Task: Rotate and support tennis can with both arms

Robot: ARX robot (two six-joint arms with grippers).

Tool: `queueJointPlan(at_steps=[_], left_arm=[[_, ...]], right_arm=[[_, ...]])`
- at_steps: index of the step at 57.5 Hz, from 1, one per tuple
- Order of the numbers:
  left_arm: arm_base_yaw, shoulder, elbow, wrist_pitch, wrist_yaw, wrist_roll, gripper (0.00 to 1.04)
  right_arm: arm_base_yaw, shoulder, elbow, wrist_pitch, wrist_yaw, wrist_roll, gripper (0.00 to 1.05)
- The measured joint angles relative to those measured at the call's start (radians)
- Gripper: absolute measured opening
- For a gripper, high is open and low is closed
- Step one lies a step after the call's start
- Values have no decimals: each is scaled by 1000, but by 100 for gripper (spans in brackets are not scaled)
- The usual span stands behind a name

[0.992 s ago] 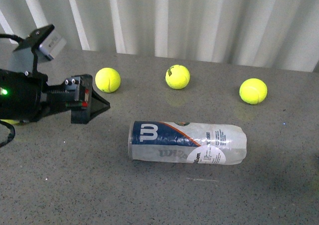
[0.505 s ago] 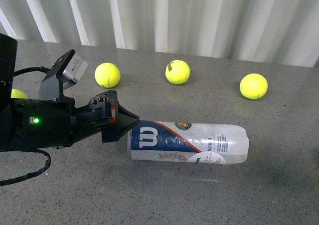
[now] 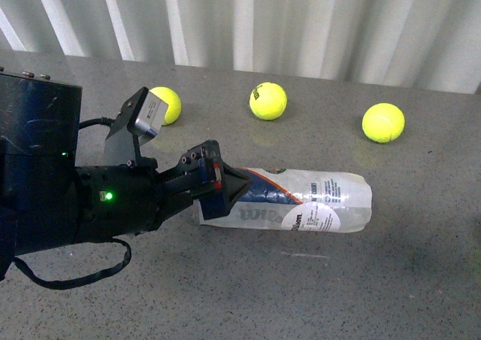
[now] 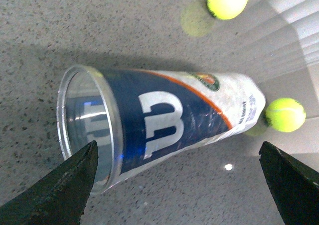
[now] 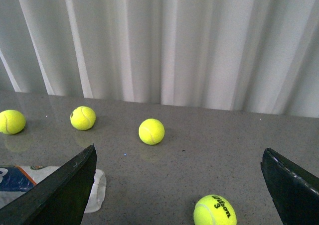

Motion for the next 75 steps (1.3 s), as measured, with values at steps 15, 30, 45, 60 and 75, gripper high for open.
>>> queueJointPlan(at_steps=[15, 30, 45, 60, 75], left_arm=[[-47, 85, 25, 161, -35, -204, 76], [-76, 101, 28, 200, -52, -293, 26], [-77, 16, 12, 158, 13, -306, 4], [-73, -296, 38, -277, 220, 23, 4], [-90, -510, 512, -1217, 201, 844, 4]], right_arm=[[0, 0, 0, 0, 0, 0, 98], [0, 0, 0, 0, 0, 0, 98], [0, 0, 0, 0, 0, 0, 98], [0, 0, 0, 0, 0, 0, 98], [0, 0, 0, 0, 0, 0, 98]])
